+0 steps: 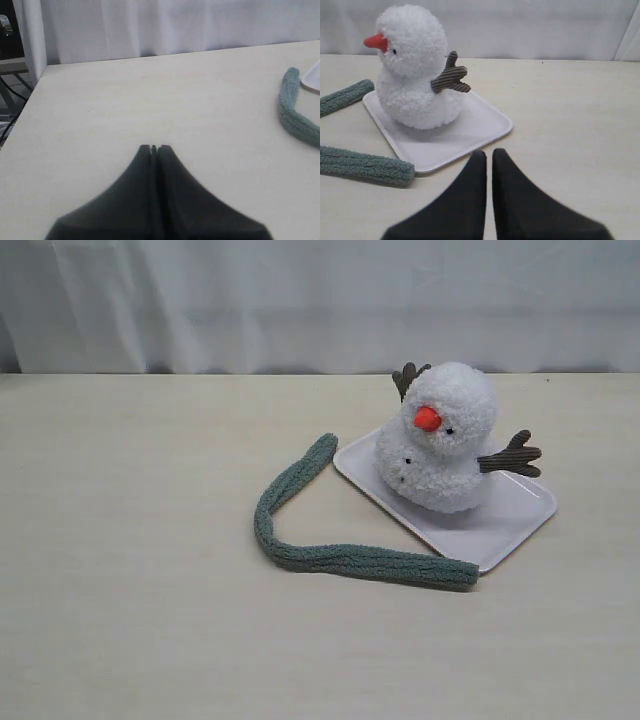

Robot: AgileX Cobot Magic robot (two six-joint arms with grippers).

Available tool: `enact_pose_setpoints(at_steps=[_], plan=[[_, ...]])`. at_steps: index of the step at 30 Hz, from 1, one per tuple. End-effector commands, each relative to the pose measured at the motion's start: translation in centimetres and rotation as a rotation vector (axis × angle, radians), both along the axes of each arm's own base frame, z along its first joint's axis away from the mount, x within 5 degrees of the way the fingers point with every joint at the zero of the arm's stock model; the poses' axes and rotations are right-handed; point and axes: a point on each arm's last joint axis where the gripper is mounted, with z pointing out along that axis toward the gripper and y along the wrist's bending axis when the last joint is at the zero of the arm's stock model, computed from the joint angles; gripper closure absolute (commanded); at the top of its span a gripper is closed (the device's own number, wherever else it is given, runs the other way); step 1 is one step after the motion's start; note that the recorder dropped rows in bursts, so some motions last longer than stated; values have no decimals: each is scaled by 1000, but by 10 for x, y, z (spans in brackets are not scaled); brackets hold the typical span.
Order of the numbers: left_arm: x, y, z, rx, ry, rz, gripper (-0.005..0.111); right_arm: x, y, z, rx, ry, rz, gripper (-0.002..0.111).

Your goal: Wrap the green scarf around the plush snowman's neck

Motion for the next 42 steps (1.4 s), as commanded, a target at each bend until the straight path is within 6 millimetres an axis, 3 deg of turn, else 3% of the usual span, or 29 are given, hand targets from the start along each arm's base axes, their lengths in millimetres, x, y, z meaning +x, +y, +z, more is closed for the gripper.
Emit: enact_pose_setpoints(at_steps=[1,6,13,17,19,23,25,27,29,32,34,38,42], plan=[[0,0,0,-5,-7,3,107,0,0,0,-2,-7,-2,104],[0,0,0,-5,-7,3,107,1,0,4,-8,-55,-1,104],[0,0,0,-5,-7,3,107,1,1,42,-3,-472,14,104],[0,0,0,-5,-7,3,107,-3,2,55,32,-626,21,104],[0,0,0,-5,-7,3,107,-6,2,62,92,-700,27,104],[0,0,0,-5,-7,3,107,-10,2,70,422,-792,83,104],[0,0,0,-5,-7,3,107,-11,3,73,434,-799,96,104],[0,0,0,-5,-7,3,107,-16,5,95,392,-763,114,102],[0,0,0,-5,-7,3,107,-16,5,120,385,-673,91,89],[0,0,0,-5,-7,3,107,-5,-1,155,357,-532,-8,54],[0,0,0,-5,-7,3,107,6,-7,171,294,-407,-92,43],[0,0,0,-5,-7,3,107,42,2,184,225,-56,-40,43],[0,0,0,-5,-7,3,107,81,34,186,196,143,316,43]])
